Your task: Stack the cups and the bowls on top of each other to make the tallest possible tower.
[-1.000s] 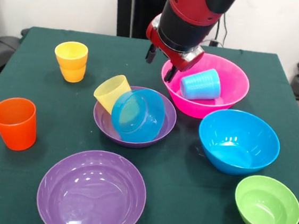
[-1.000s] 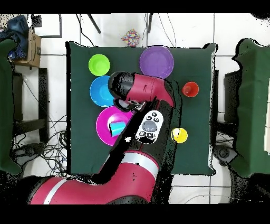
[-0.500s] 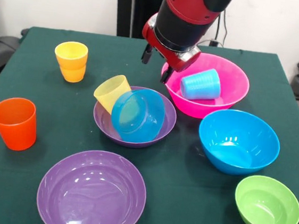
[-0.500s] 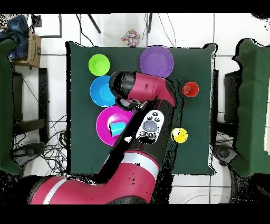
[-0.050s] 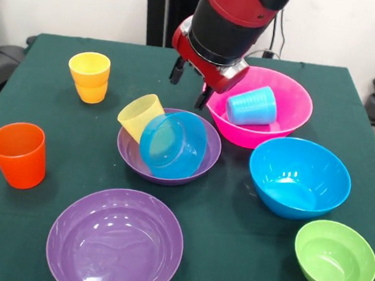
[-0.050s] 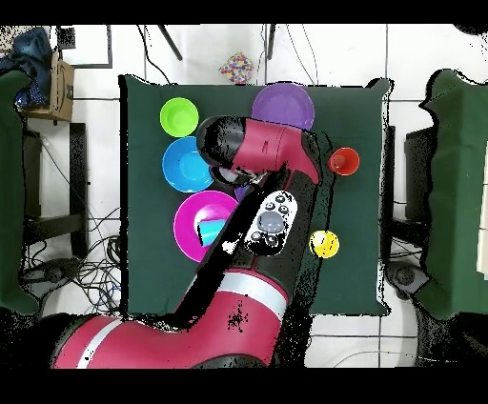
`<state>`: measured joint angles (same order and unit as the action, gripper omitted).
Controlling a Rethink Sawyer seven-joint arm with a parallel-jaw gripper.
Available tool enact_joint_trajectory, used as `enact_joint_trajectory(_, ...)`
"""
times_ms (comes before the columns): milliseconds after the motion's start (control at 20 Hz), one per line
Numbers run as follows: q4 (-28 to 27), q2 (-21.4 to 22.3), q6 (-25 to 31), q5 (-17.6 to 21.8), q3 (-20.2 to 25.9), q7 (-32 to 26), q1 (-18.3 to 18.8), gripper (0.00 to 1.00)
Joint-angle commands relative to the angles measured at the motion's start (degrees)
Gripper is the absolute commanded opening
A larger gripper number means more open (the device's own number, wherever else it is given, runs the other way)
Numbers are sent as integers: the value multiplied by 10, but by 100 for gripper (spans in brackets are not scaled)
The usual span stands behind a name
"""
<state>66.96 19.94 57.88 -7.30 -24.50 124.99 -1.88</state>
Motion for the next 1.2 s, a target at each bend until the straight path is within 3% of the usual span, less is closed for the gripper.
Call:
enact_joint_trajectory(50,-32,-35,32,-4,35,96,2,100)
enact_joint_trajectory(300,-33,-37,31,-15,41,98,9,100)
enact_joint_trajectory(500,-41,-41,99,5,35,60,9,100)
enact_joint_trajectory(800,40,-19,11,1,43,71,1,100)
enact_joint_trajectory(1000,56,-21,-13,1,43,80,-2,100)
enact_joint_trajectory(1200,83,-22,-116,-6,67,72,11,100)
